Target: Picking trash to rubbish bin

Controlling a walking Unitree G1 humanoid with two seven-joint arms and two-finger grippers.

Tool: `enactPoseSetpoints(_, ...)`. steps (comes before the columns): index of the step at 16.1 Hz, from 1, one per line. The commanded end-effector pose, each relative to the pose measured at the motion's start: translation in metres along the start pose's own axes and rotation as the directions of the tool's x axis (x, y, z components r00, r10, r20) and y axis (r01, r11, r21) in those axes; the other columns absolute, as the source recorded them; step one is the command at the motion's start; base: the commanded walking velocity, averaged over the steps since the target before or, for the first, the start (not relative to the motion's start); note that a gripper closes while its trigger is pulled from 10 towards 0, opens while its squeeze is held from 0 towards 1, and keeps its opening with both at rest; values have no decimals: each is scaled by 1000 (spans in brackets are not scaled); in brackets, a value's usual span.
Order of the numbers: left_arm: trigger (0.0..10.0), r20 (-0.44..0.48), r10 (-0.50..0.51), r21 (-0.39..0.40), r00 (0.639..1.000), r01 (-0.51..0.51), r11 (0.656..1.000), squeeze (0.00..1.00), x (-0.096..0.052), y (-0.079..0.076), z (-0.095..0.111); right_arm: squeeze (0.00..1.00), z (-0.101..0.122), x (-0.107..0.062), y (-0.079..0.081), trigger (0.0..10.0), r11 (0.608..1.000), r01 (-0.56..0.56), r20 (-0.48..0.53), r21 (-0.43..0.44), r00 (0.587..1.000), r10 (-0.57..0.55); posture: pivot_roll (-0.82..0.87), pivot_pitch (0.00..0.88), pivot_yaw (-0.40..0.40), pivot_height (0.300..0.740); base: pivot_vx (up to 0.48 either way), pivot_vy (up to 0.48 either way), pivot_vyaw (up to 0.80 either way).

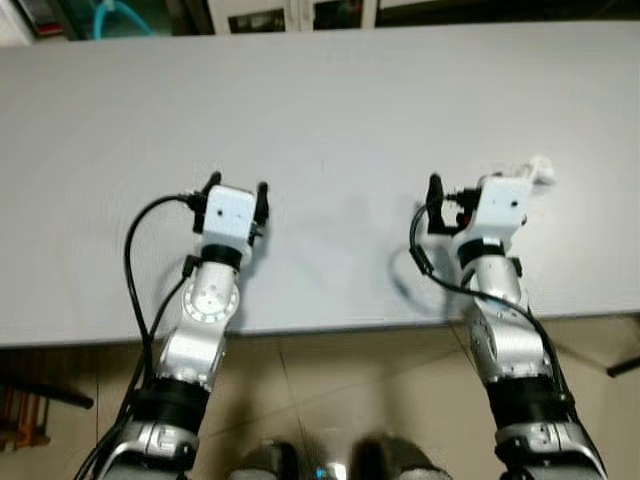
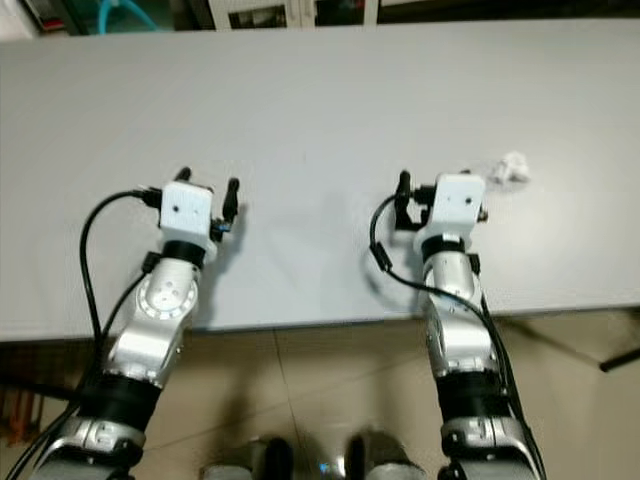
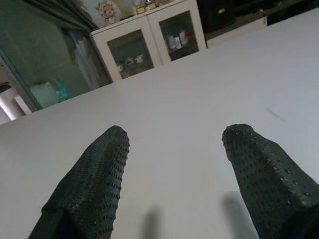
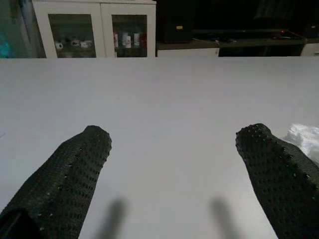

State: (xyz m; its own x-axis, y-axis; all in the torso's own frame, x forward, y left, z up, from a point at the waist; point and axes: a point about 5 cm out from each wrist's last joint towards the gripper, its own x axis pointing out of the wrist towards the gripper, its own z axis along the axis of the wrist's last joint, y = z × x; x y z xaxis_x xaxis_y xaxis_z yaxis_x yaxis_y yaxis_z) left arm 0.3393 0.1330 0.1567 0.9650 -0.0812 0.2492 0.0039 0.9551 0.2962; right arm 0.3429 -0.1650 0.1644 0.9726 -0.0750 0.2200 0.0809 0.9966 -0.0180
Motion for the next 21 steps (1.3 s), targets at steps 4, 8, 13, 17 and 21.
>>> enactPoseSetpoints(4,10000,-27,-16,-24,999,15,1000,0,-4,-9,-5,0,-3,-1,-7,10000,1000,16,-17,-8,1000,-16,-18,211,25,740,0,0,0)
enactPoseSetpoints(8,10000,-20,-4,4,1000,4,1000,0,-2,-5,-3,0,-3,-1,-7,10000,1000,12,-18,-8,1000,-12,-18,208,26,740,0,-226,0)
enactPoseSetpoints(13,10000,-22,1,2,1000,-1,1000,0,-3,-5,-4,0,-4,-2,-5,10000,1000,2,-21,-10,1000,-2,-18,206,24,740,0,-468,0)
enactPoseSetpoints(17,10000,-20,-1,0,1000,1,1000,0,-3,-5,-4,0,-5,-2,-4,10000,1000,0,-24,-11,1000,0,-21,205,25,740,0,-465,0)
enactPoseSetpoints(21,10000,-20,0,0,1000,0,1000,0,-3,-6,-4,0,-5,-2,-4,10000,1000,-2,-26,-11,1000,2,-21,210,22,740,0,-463,0)
